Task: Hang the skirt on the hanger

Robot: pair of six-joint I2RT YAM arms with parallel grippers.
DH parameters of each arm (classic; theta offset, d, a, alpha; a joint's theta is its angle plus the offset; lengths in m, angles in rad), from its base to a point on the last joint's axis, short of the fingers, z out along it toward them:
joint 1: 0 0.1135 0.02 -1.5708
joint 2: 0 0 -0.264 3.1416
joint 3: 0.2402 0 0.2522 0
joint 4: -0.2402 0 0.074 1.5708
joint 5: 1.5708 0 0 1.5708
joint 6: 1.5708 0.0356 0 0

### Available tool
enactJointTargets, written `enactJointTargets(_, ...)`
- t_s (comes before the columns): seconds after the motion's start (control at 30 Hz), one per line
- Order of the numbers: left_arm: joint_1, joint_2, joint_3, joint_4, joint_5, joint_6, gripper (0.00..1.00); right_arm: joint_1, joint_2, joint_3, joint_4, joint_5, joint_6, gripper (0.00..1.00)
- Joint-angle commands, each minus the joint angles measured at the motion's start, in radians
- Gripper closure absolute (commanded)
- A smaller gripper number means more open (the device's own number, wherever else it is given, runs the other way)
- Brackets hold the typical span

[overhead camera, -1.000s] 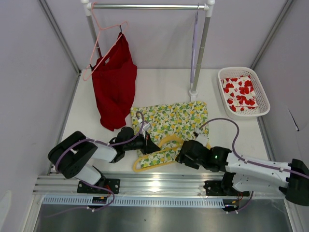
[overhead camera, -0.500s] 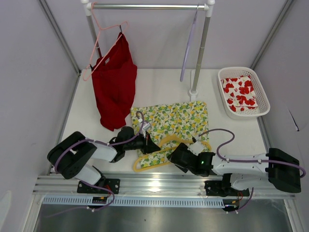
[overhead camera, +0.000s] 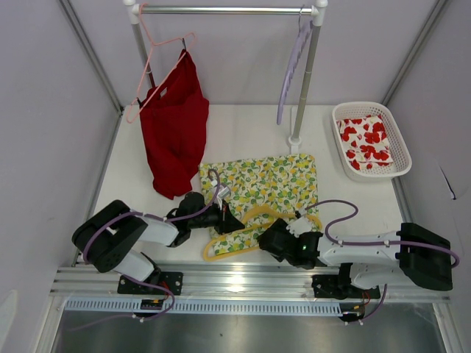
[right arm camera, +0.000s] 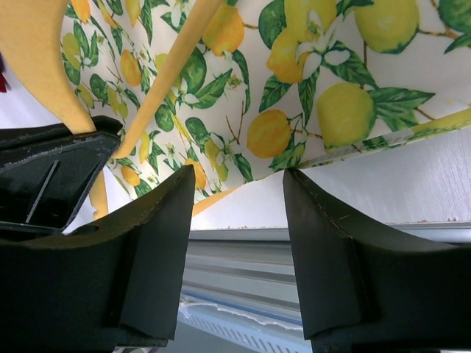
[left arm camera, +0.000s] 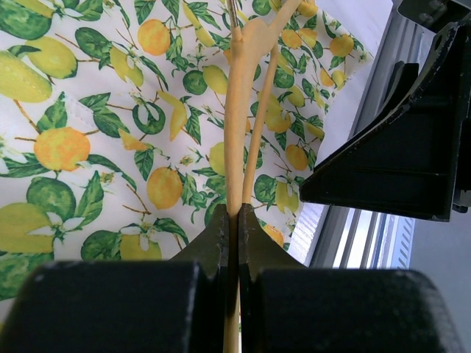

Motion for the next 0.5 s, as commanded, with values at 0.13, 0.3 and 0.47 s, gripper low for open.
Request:
enactJointTargets(0.13, 0.008, 0.008, 0.015, -0.040, -0.035, 0.071, 1.00, 0.004, 0.047, 0.031, -0.013, 0.092, 0.037, 0.48)
enactJointTargets(0.3, 0.008, 0.011, 0.015, -0.039, -0.032, 0.070, 1.00, 0.006, 0.065, 0.031, -0.015, 0.093, 0.039, 0.60)
enactJointTargets(0.47, 0.007, 0.019, 0.016, -0.031, -0.035, 0.070, 1.00, 0.005, 0.039, 0.037, -0.057, 0.116, 0.042, 0.79)
